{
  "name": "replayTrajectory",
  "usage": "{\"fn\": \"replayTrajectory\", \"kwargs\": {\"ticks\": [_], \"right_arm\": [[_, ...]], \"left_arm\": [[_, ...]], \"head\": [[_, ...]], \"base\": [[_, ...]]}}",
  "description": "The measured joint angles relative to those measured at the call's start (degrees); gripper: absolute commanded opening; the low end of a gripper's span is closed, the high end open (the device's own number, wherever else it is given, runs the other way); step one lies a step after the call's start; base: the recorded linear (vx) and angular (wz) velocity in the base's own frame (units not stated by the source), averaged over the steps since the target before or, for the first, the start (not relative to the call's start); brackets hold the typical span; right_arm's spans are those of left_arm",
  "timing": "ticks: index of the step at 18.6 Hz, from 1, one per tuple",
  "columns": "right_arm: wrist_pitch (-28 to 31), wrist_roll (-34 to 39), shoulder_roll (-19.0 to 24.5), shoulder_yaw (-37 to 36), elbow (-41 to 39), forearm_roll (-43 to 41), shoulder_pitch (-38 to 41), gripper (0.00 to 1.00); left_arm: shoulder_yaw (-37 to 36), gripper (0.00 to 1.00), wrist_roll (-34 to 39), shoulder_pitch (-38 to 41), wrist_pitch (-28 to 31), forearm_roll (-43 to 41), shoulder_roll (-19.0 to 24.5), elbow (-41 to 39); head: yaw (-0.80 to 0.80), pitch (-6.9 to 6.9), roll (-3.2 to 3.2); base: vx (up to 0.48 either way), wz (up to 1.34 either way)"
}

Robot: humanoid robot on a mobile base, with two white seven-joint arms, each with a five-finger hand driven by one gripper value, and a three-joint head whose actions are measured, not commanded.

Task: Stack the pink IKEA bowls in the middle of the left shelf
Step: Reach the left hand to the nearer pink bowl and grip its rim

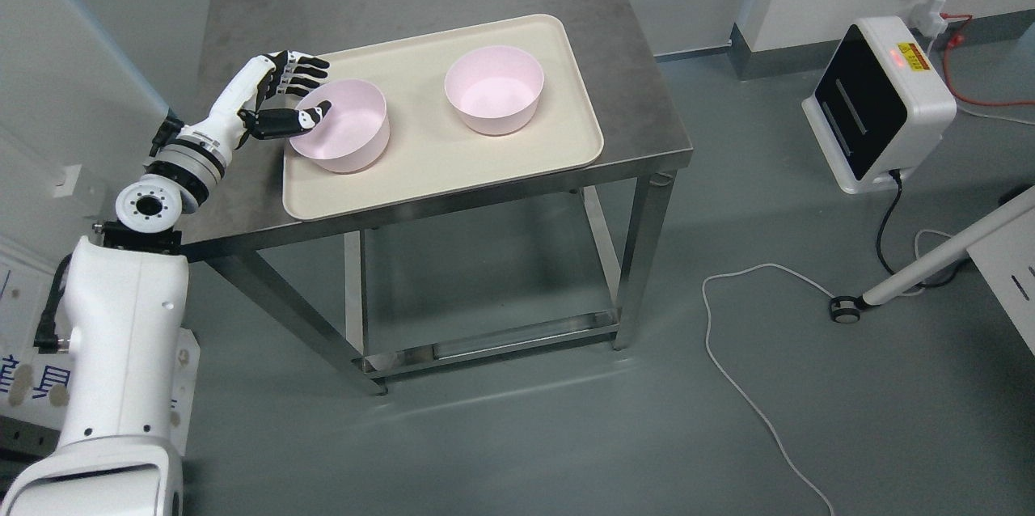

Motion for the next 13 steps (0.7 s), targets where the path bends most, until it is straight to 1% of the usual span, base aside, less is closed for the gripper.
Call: {"fn": "replayTrajectory", "kwargs": {"ticks": [2, 4, 8, 10, 12, 13], "right_arm": [[0.0, 0.0, 0.0, 0.0, 0.0, 0.0, 0.0, 1.0], [0.0, 0.0, 0.0, 0.0, 0.0, 0.0, 0.0, 1.0], [0.0, 0.0, 0.0, 0.0, 0.0, 0.0, 0.0, 1.0], [0.0, 0.0, 0.0, 0.0, 0.0, 0.0, 0.0, 1.0], [0.0, 0.0, 0.0, 0.0, 0.0, 0.0, 0.0, 1.0], [0.0, 0.0, 0.0, 0.0, 0.0, 0.0, 0.0, 1.0]], "left_arm": [[-1.2, 0.43, -0.7, -0.5, 0.0, 0.0, 0.1, 0.2], [-2.5, 0.4, -1.4, -1.0, 0.0, 0.0, 0.3, 0.3], [-4.4, 0.21, -1.8, -1.9, -0.3, -1.0, 0.5, 0.4], [-5.1, 0.09, -1.9, -2.3, -1.1, -1.8, 0.5, 0.5], [-5.8, 0.02, -1.9, -2.7, -2.6, -2.5, 0.6, 0.6], [-6.0, 0.0, -1.9, -2.8, -3.5, -2.9, 0.6, 0.6]], "head": [[0.0, 0.0, 0.0], [0.0, 0.0, 0.0], [0.0, 0.0, 0.0], [0.0, 0.0, 0.0], [0.0, 0.0, 0.0], [0.0, 0.0, 0.0]], "base": [[0.0, 0.0], [0.0, 0.0], [0.0, 0.0], [-0.001, 0.01], [0.016, 0.05], [0.025, 0.02]]}}
